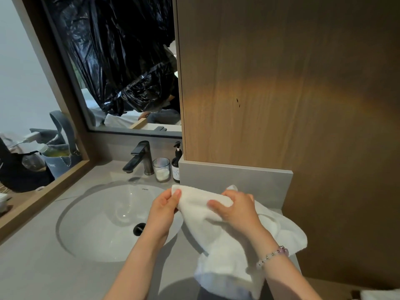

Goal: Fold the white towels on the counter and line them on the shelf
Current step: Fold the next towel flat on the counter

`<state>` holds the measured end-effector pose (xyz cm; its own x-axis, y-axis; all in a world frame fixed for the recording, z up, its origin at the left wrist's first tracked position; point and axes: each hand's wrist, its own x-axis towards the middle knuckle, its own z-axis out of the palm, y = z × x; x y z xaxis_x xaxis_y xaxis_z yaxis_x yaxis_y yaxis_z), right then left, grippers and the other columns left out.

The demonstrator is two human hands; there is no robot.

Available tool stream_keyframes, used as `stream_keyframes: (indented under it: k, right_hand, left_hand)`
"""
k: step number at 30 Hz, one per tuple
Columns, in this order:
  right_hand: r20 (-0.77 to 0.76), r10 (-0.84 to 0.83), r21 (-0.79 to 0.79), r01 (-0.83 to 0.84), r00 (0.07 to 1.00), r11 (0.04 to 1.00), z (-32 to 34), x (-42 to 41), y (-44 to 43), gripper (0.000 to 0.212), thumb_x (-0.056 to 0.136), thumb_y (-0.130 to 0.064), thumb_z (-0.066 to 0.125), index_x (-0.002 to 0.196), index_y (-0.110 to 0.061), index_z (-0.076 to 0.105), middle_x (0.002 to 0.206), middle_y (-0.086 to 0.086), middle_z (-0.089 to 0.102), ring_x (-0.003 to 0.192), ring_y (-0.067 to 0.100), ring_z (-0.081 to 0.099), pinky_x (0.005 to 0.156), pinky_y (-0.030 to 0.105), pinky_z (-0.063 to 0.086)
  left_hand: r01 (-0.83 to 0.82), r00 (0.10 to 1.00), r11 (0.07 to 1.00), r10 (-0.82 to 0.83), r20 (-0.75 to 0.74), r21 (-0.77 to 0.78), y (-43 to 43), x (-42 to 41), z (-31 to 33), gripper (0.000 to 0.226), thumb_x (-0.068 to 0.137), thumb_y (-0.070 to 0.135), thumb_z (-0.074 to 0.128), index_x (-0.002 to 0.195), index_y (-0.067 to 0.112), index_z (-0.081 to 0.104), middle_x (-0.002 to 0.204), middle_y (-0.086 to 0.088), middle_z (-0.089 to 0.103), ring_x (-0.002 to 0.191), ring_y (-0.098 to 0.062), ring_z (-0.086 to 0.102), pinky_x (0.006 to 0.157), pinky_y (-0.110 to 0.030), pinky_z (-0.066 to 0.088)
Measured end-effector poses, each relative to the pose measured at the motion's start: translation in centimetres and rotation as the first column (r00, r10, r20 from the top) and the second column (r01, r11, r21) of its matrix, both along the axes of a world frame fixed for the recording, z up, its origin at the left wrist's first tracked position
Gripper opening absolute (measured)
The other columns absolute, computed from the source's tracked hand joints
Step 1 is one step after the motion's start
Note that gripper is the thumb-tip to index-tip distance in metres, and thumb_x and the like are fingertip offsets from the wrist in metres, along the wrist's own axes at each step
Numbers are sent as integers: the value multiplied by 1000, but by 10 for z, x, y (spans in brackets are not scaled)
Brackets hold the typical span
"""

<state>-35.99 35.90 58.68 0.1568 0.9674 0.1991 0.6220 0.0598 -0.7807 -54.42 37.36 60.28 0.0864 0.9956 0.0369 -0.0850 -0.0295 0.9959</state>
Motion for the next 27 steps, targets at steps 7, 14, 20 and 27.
stream_keyframes:
  k: [7, 14, 20, 27]
  right_hand:
    - [160, -17, -110, 35, 987, 993, 2, 22, -6, 53, 80, -62, 56, 57, -16, 46, 61, -7, 47, 91, 8, 33, 79, 29, 18]
    - [-16, -28, 6, 29, 999, 1000, 7, 33, -6, 50, 87, -45, 59, 62, -4, 46, 59, 3, 42, 61, 19, 39, 57, 29, 30]
    - [11, 71, 131, -72, 997, 989, 32, 8, -7, 32, 94, -34, 53, 64, -26, 48, 61, -8, 50, 67, 18, 49, 67, 33, 40]
    - [-30, 210, 150, -203, 977, 968, 36, -17, -13, 21, 98, -29, 47, 89, -24, 65, 63, -22, 54, 68, 0, 50, 68, 22, 39]
  left_hand:
    - [-230, 968, 973, 231, 104, -19, 13, -10, 14, 29, 100, 19, 40, 83, 18, 62, 76, 4, 68, 77, -11, 59, 71, -24, 46]
    - [-365, 931, 931, 365, 19, -20, 28, -25, 9, 23, 102, 23, 35, 95, 16, 55, 89, 0, 57, 85, -18, 52, 73, -31, 43]
    - [-111, 938, 961, 185, -292, 252, 19, 1, 29, 21, 100, 23, 37, 104, 18, 58, 97, 10, 57, 88, -6, 53, 73, -21, 40]
    - [195, 934, 930, -79, -348, 313, 3, 38, 20, 26, 85, 48, 39, 92, 32, 58, 88, 23, 64, 92, 2, 58, 84, -16, 43]
